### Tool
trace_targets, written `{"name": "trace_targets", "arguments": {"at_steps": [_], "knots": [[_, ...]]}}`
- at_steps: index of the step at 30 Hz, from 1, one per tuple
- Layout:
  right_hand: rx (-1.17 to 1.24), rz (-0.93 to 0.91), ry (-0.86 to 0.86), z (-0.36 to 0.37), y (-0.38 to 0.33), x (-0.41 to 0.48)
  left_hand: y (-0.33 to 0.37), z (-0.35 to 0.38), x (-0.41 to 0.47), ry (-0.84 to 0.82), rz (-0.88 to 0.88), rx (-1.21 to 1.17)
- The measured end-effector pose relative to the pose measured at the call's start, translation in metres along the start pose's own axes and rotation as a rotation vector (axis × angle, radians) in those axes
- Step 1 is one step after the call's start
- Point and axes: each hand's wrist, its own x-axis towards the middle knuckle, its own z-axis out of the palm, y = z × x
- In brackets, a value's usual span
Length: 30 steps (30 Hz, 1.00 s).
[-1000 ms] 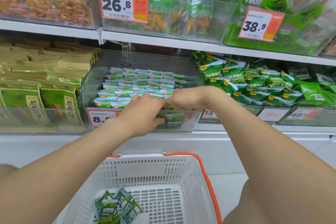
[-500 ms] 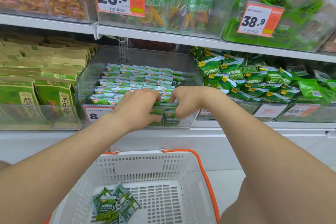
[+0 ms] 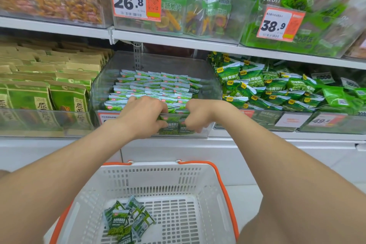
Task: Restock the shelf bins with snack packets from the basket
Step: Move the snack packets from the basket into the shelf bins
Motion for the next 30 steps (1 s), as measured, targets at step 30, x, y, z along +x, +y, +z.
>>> {"name": "trace_targets", "arguments": {"at_steps": [30], "knots": [[-0.638,-0.503,-0.294,0.212,-0.070,-0.022,-0.001,0.242,-0.152,-1.020,-0.084,-0.097]]}}
